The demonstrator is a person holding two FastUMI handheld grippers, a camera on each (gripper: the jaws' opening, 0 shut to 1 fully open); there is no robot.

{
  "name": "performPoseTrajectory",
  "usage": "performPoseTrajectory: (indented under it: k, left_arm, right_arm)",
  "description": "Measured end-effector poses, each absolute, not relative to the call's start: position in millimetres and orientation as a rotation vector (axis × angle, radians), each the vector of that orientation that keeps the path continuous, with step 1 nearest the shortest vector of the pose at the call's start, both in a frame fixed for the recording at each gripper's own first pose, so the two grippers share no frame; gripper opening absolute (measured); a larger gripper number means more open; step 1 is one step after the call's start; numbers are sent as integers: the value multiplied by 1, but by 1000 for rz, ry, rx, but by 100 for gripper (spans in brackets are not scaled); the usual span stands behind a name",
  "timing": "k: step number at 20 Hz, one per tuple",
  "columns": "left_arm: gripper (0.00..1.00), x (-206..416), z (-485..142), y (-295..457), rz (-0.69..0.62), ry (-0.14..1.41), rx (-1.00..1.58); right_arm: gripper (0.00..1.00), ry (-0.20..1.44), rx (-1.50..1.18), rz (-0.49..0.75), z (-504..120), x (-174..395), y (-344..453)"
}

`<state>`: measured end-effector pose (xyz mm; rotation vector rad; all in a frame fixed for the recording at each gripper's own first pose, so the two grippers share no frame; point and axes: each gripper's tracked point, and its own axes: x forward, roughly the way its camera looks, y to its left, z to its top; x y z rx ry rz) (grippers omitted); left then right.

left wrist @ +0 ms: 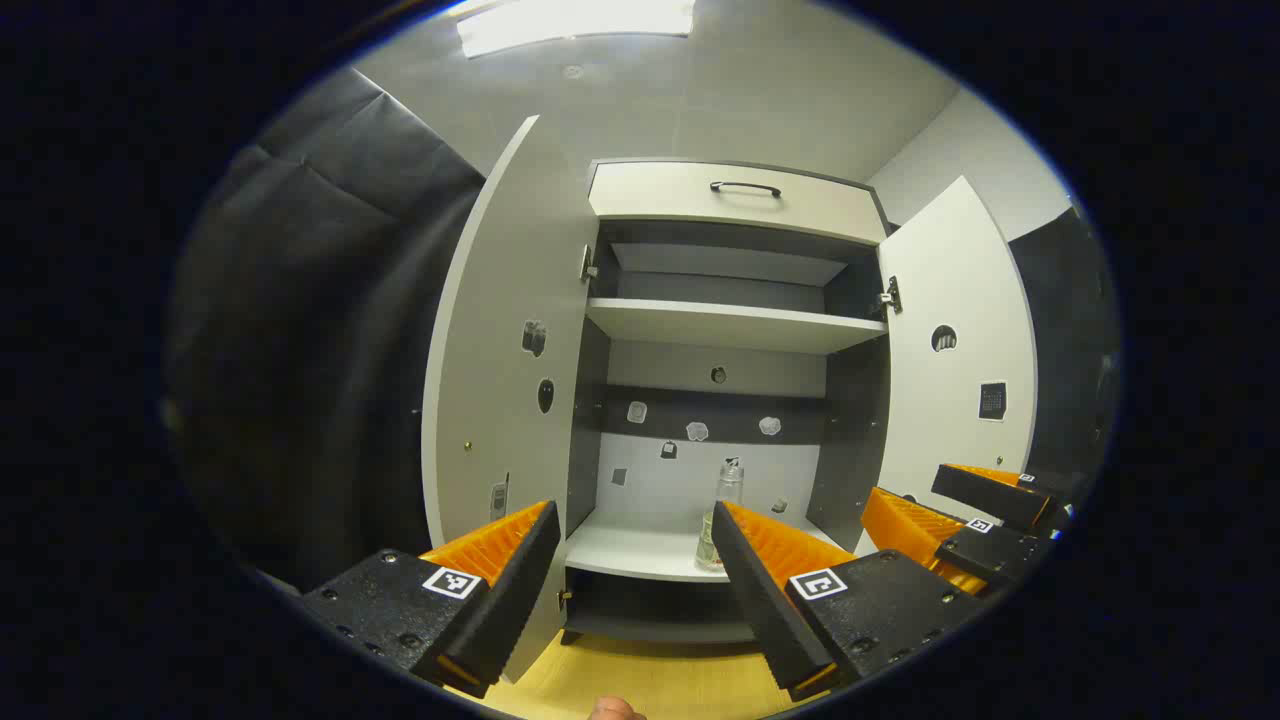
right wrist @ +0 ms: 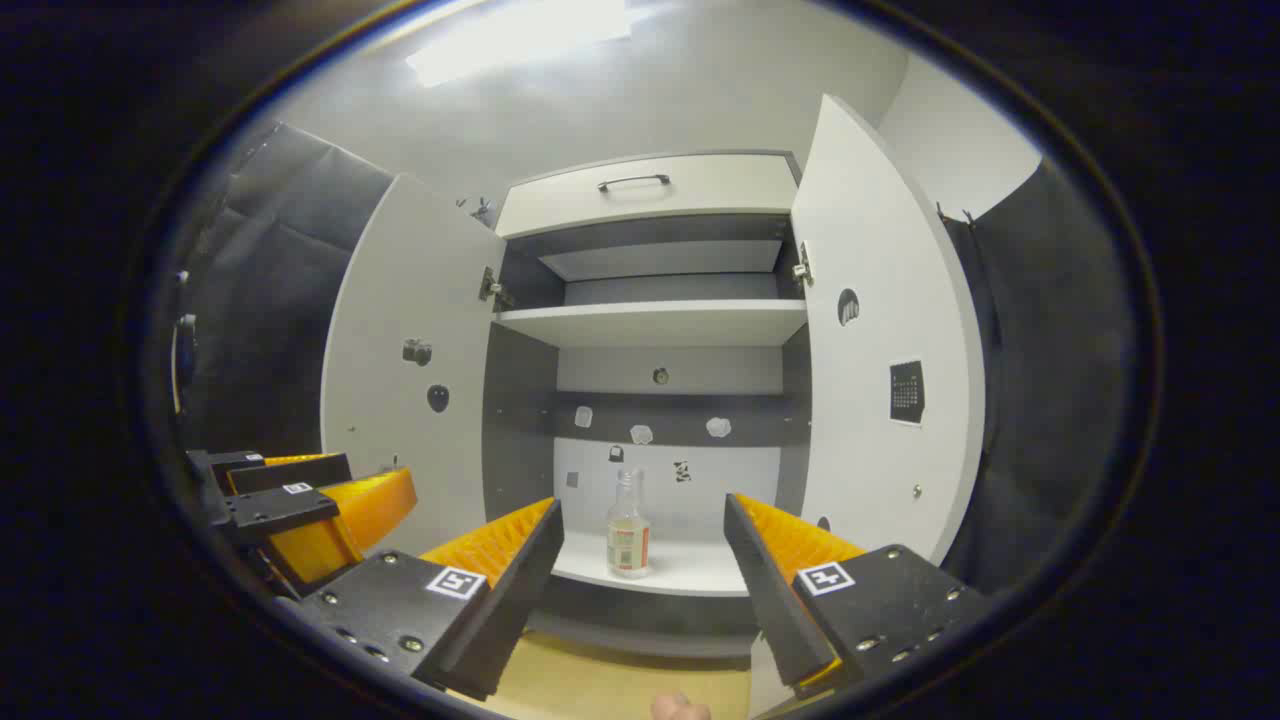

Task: Grasp the bottle in the cabinet with the left hand and place it on the coaster, then close the right door with the right hand and the left door with the left hand.

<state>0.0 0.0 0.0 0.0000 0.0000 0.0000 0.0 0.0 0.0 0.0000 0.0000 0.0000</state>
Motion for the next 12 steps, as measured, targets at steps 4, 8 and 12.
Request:
performPoseTrajectory:
  k: [4, 8, 12]
  left_arm:
    - [96, 0, -3, -5, 3, 5, -6]
    - [96, -2, -4, -11, 1, 7, -7]
    - [96, -4, -4, -12, 5, 7, -3]
  right_arm:
    - [98, 3, -5, -8, 1, 0, -2]
    - [98, 1, -9, -17, 0, 1, -4]
    - [98, 0, -11, -22, 1, 1, -5]
